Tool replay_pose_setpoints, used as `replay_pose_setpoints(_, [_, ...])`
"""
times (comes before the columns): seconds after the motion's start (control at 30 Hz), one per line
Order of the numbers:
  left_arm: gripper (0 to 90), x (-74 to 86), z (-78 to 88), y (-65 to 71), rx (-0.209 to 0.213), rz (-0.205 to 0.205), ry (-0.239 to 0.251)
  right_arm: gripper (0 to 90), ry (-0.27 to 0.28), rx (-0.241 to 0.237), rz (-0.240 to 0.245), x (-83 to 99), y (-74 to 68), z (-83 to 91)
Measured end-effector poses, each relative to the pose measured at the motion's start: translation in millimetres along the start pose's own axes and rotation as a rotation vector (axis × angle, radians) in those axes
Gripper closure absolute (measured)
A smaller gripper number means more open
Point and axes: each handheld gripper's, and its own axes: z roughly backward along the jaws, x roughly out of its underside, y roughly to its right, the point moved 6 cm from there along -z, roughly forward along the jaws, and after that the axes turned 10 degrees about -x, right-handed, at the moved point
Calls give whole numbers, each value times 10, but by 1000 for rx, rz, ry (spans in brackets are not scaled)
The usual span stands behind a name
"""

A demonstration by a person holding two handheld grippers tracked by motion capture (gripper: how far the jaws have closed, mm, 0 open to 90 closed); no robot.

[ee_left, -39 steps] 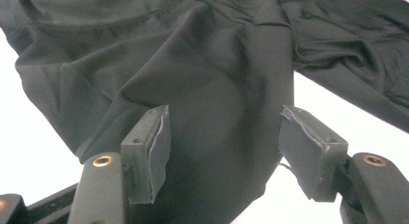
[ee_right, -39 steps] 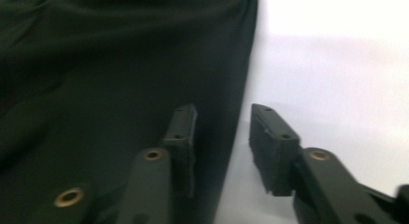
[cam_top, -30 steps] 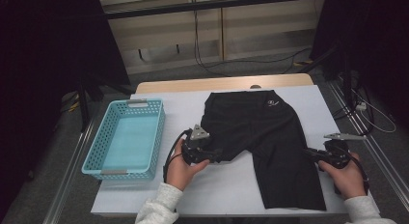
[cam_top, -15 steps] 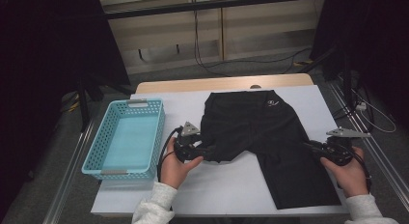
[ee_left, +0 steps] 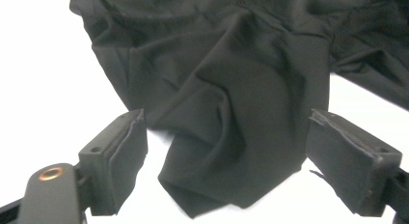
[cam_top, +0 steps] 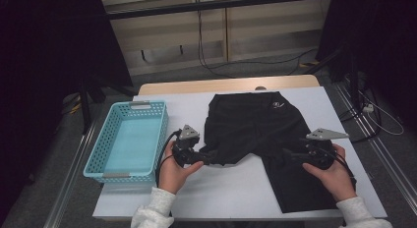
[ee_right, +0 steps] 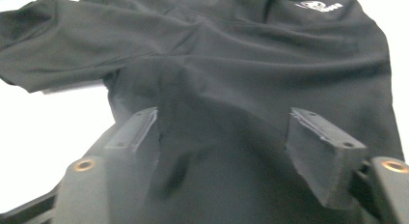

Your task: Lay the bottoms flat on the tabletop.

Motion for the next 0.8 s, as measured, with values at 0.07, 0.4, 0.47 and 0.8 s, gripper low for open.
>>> replay_pose_setpoints(0.07, [118, 12, -2, 16, 20, -19, -1, 228, -16, -6, 15, 6, -53, -46])
replay_pose_setpoints(0.4, [243, 79, -7, 3, 14, -94, -34, 176, 4, -29, 45, -67, -243, -82])
replay_pose_setpoints(0.47, [293, 78, -4, 1, 16, -88, -28, 173, 8, -36, 57, -67, -285, -98])
replay_pose_setpoints(0.8, [506, 201, -122, -5, 18, -94, -86, 166, -3, -59, 105, -71, -425, -146])
